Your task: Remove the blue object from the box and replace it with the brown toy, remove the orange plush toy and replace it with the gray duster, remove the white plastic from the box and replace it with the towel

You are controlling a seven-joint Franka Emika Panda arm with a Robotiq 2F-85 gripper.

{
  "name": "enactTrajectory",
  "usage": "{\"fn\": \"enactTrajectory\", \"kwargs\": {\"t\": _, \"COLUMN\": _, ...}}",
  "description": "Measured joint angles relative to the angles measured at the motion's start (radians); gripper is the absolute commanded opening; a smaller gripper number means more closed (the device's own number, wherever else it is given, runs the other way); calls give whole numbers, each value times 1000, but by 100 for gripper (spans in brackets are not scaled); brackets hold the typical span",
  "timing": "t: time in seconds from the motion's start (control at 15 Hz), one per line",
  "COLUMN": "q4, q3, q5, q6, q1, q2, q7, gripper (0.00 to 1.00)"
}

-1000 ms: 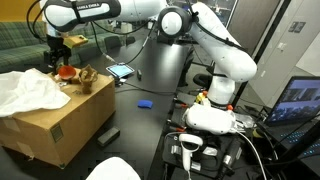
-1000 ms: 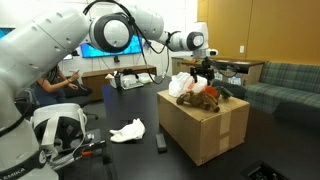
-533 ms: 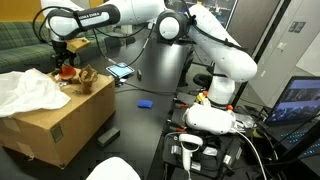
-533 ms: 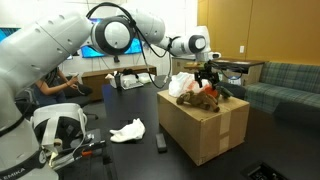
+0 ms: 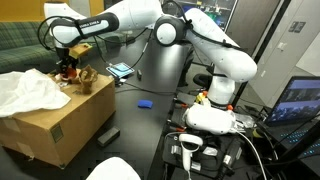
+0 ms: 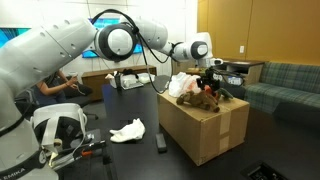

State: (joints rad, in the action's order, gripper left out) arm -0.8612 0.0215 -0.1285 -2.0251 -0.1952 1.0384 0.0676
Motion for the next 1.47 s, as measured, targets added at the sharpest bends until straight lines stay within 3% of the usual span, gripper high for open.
{"fn": "enactTrajectory", "kwargs": {"t": 0.4, "q4": 23, "q3": 1, "q5": 0, "q6": 0, "q1": 19, "q2": 0, "q7": 12, "gripper": 3}}
{"fn": "enactTrajectory", "kwargs": {"t": 0.73, "q4": 22, "q3": 13, "q5": -3, "q6": 6, "q1": 25, "q2": -31, "q7": 6, "gripper": 4}}
{"fn": "enactTrajectory", "kwargs": {"t": 1.0, "q4": -15, "q3": 21, "q5": -26, "q6": 48, "q1": 24, "q2": -132, "q7": -31, "gripper": 4}}
{"fn": "enactTrajectory", "kwargs": {"t": 1.47, "q4": -250, "q3": 33, "q5": -139, "q6": 233, "q1": 9, "q2": -427, "q7": -104, "gripper": 4}}
